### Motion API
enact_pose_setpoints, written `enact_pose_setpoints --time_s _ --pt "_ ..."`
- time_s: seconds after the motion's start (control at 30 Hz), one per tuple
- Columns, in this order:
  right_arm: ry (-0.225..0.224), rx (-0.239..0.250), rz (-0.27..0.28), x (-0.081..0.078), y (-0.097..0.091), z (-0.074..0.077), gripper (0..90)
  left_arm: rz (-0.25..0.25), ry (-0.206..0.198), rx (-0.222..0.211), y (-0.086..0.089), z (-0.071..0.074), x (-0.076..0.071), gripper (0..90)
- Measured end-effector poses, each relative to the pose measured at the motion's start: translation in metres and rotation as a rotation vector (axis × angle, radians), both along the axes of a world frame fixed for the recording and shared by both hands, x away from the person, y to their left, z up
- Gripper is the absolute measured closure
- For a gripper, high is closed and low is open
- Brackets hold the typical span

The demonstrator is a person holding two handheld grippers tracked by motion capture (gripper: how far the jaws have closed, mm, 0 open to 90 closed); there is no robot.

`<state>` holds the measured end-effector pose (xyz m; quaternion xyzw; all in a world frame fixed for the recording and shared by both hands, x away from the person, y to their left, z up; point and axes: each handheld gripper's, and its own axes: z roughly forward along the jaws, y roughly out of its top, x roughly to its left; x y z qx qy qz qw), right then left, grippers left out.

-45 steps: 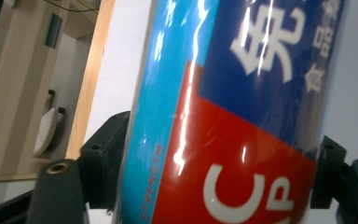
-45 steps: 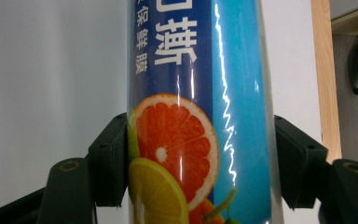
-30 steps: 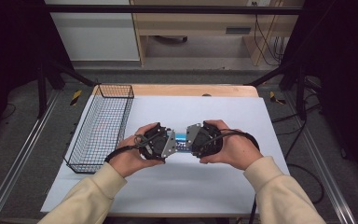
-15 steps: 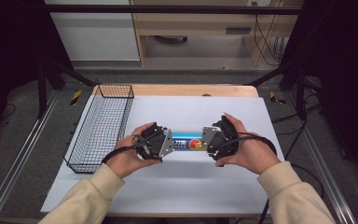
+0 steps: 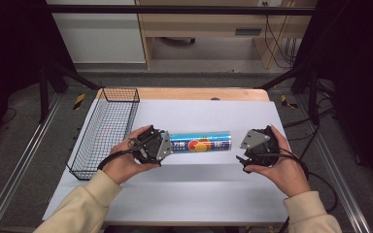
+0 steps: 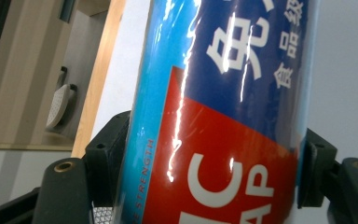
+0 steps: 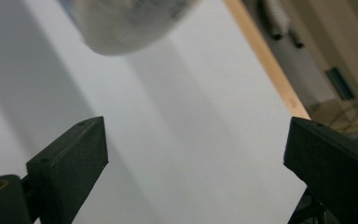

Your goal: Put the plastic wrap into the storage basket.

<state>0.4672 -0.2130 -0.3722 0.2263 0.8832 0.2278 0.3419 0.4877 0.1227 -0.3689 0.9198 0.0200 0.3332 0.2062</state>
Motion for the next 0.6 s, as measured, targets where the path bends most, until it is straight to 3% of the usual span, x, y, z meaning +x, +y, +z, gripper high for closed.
enact_pose_setpoints --time_s 0.1,0.13,0.17,0.2,0.33,0.37,0.43,0.57,0.6 --pt "-0.054 0.13 -0.133 0.01 -0.01 -0.015 6.9 0.032 -0.001 -0.036 0.006 0.008 0.006 28.4" --pt "-0.068 0.155 -0.172 0.012 -0.012 -0.019 6.9 0.032 -0.001 -0.036 0.006 0.008 0.006 28.4" --pt "-0.089 0.188 -0.212 0.014 -0.014 -0.022 6.9 0.044 0.0 -0.063 0.009 0.012 0.009 28.4" --pt "-0.089 0.188 -0.212 0.014 -0.014 -0.022 6.9 0.044 0.0 -0.063 0.009 0.012 0.009 28.4" --pt "-0.162 0.37 -0.396 0.018 -0.029 -0.038 7.2 0.067 -0.002 -0.117 0.019 0.022 0.02 28.5" --pt "-0.162 0.37 -0.396 0.018 -0.029 -0.038 7.2 0.067 -0.002 -0.117 0.019 0.022 0.02 28.5" --pt "-0.193 0.416 -0.458 0.015 -0.034 -0.046 7.8 0.074 0.0 -0.139 0.023 0.024 0.025 28.6" --pt "-0.225 0.436 -0.542 0.004 -0.047 -0.056 7.7 0.1 -0.005 -0.167 0.03 0.03 0.031 28.7" --pt "-0.225 0.436 -0.542 0.004 -0.047 -0.056 7.7 0.108 0.0 -0.175 0.032 0.032 0.031 28.7"
